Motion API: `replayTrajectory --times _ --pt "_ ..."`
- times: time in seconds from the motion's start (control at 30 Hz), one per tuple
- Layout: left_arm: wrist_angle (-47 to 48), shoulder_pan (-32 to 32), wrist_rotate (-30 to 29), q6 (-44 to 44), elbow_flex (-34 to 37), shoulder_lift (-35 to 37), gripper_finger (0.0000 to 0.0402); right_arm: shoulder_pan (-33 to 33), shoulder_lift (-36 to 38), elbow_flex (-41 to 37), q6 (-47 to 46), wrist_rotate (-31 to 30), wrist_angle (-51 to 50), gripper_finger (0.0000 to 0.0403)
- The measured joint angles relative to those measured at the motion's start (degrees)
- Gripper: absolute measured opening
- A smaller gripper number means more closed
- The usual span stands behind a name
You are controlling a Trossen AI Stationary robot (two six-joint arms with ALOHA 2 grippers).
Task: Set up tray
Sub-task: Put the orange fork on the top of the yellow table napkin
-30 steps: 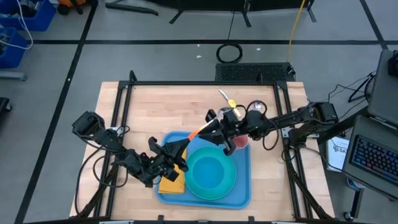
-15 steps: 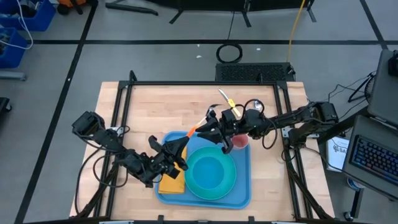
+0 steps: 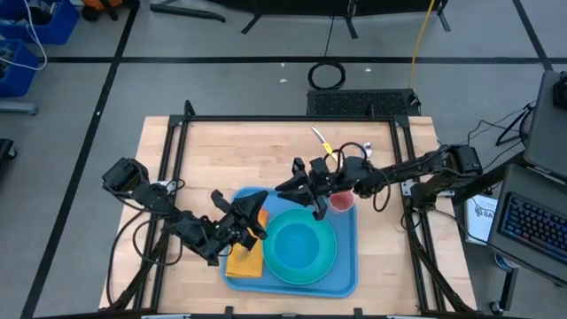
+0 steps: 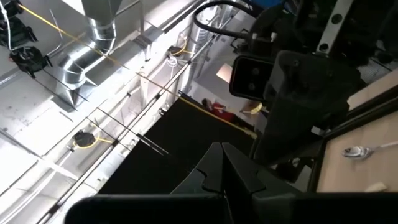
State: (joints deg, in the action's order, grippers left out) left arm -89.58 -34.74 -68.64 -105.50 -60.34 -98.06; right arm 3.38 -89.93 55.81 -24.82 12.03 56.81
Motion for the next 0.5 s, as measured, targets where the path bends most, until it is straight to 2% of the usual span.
replayTrajectory --times 0.23,0.37,0.5 --pt "0.2 0.0 -0.9 0.5 1.1 0.0 0.0000 0.0 0.0 0.0 0.3 0.5 -1.4 0.0082" --pt "3.1 0.0 -2.5 1.8 1.1 0.0 0.0000 0.0 0.0 0.0 1.9 5.2 -2.4 0.0080" --pt "3.4 0.0 -4.1 6.6 3.8 0.0 0.0007 0.2 0.0 0.0 1.9 7.2 -4.0 0.0075"
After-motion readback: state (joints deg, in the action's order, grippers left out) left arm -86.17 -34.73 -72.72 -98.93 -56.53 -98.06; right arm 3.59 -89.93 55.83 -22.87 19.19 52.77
